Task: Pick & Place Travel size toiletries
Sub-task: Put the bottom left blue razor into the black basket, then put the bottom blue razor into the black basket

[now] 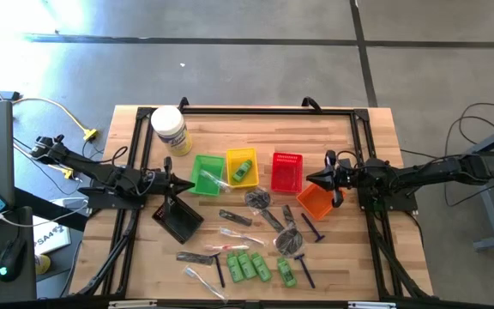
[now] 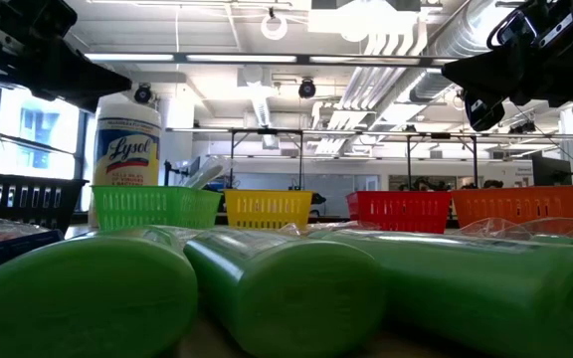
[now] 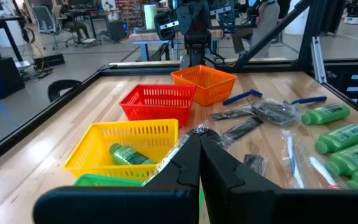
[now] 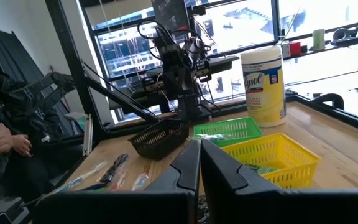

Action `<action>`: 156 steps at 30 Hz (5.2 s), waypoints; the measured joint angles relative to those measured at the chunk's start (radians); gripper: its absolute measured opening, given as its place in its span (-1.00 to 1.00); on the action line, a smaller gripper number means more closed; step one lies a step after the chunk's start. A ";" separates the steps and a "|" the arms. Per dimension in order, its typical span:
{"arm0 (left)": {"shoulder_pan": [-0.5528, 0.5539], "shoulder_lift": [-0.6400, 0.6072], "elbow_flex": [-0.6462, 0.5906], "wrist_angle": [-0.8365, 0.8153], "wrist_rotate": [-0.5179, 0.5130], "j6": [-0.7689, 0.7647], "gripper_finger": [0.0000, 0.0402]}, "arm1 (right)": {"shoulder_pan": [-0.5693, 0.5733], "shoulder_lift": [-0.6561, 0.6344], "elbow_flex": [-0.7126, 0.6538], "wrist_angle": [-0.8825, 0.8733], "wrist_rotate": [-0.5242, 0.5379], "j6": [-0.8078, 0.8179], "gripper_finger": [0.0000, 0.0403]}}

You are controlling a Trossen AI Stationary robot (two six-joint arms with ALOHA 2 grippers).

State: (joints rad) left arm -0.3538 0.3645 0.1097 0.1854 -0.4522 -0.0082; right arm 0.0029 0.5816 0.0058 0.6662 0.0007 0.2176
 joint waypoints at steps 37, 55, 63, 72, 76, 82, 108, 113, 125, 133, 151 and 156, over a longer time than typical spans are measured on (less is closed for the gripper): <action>-0.001 0.646 0.514 -0.192 0.184 -0.045 -1.00 | 0.000 0.000 0.000 -0.020 0.000 -0.004 -0.97; -0.111 1.034 0.774 -0.365 0.431 0.004 -0.52 | 0.000 0.000 0.000 -0.007 -0.001 -0.001 -0.97; -0.210 1.148 0.849 -0.394 0.421 0.031 -0.22 | 0.002 0.000 0.000 -0.011 -0.002 0.026 -0.97; -0.264 1.263 0.877 -0.405 0.383 0.136 0.03 | 0.019 0.000 0.000 0.022 0.001 0.016 -0.97; -0.292 1.311 0.876 -0.377 0.383 0.236 0.04 | 0.015 0.000 0.000 0.046 0.001 -0.001 -0.97; -0.294 1.365 0.878 -0.308 0.378 0.247 0.04 | 0.015 0.000 0.000 0.054 0.001 -0.004 -0.97; -0.308 1.478 0.879 -0.240 0.421 0.271 -0.20 | 0.033 0.000 0.000 0.041 0.001 0.022 -0.97; -0.308 1.479 0.879 -0.244 0.425 0.273 -0.50 | 0.033 0.000 0.000 0.041 0.000 0.022 -0.97; -0.309 1.480 0.878 -0.237 0.420 0.276 -0.92 | 0.033 0.000 0.000 0.040 0.000 0.022 -0.97; -0.316 1.409 0.898 -0.302 0.363 0.270 -0.95 | 0.033 0.000 0.000 0.032 0.000 0.022 -0.97; -0.347 0.980 0.988 -0.624 0.210 0.239 -0.97 | 0.042 0.000 0.000 0.020 -0.002 0.022 -0.97; -0.312 0.838 0.961 -0.731 0.153 0.173 -0.99 | 0.064 0.000 0.000 0.021 -0.002 0.022 -0.97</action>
State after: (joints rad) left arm -0.6662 1.2021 1.0706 -0.5451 -0.2993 0.1652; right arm 0.0673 0.5816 0.0059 0.6869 -0.0017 0.2394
